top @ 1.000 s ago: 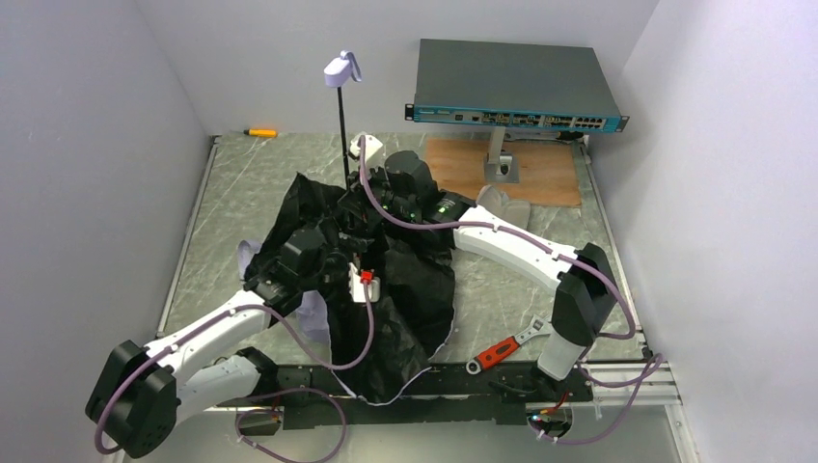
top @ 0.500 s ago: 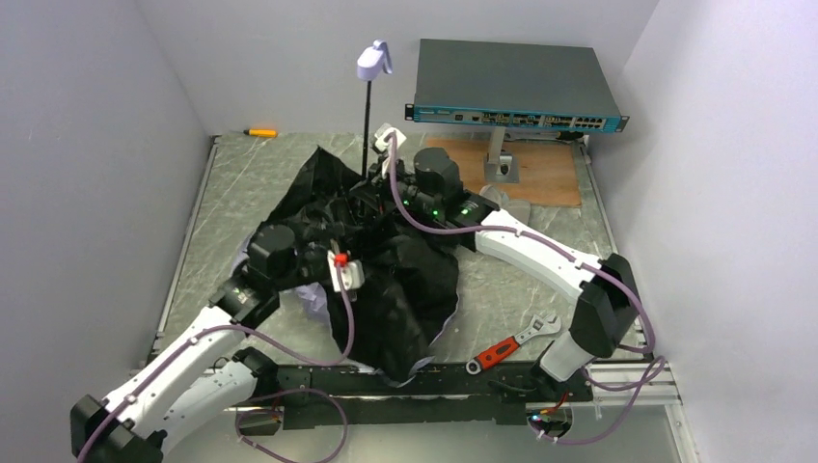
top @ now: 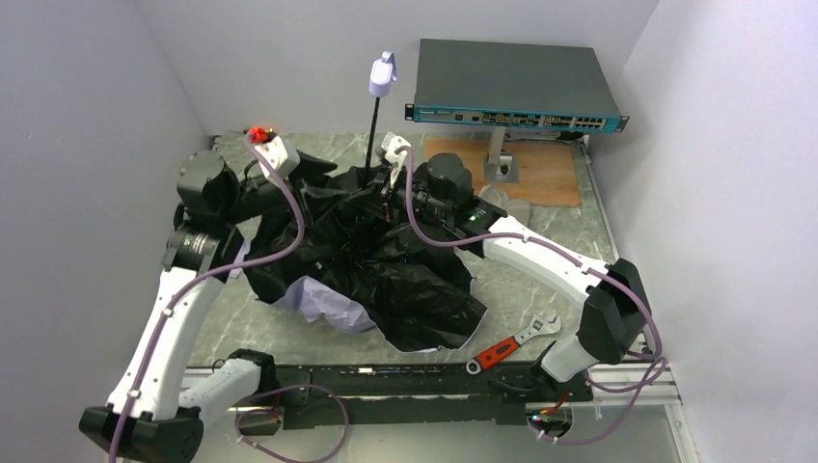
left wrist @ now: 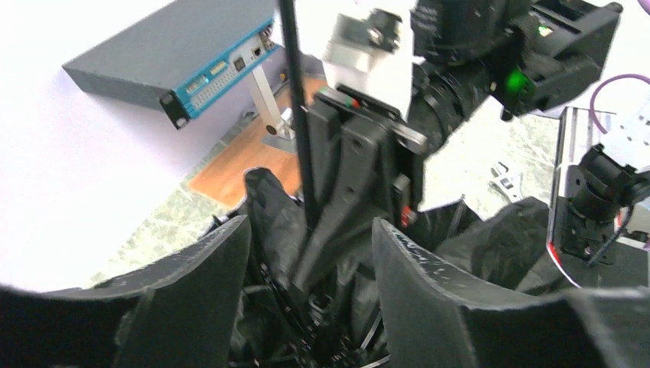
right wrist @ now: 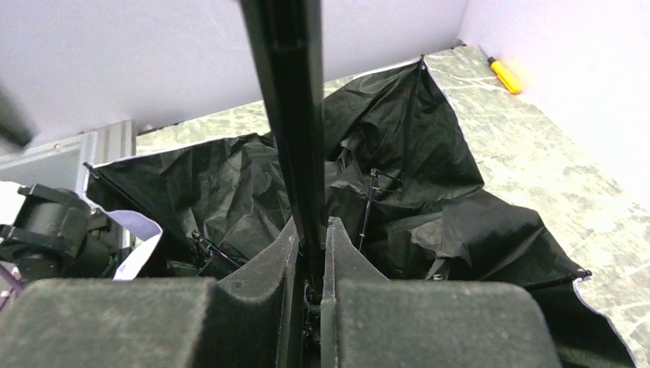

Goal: Open the umbrella

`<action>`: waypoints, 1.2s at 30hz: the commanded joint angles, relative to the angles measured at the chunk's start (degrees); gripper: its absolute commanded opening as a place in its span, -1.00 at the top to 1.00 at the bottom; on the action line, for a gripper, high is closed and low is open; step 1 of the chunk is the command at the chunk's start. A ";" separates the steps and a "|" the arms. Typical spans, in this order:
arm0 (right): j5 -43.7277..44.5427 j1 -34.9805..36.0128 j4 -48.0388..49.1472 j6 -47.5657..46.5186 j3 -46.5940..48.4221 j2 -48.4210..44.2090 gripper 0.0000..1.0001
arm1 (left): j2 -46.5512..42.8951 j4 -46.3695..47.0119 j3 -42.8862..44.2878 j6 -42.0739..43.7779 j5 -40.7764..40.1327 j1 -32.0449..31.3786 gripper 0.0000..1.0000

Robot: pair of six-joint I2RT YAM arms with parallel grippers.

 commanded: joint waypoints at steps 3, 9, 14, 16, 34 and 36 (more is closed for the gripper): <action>-4.05 0.97 4.11 -0.88 2.19 -0.70 1.00 | 3.75 5.63 5.40 -5.03 3.45 0.32 -0.09; -4.85 1.79 3.38 -0.90 2.94 0.07 1.00 | 6.97 7.92 5.48 -4.59 7.37 0.19 -0.08; -5.25 2.29 3.33 -0.86 2.62 0.15 1.00 | 9.01 8.90 5.98 -4.58 6.67 -0.49 -0.14; -5.60 2.53 3.22 -0.91 2.55 0.22 1.00 | 9.35 10.78 5.65 -5.50 6.69 -0.62 -0.12; -6.78 0.69 7.34 1.20 -3.24 -0.05 0.52 | 10.53 5.96 10.82 -10.99 6.17 -5.00 1.00; -7.90 0.04 8.80 2.41 -4.61 0.93 0.39 | 10.51 6.57 12.56 -13.35 6.19 -4.76 1.00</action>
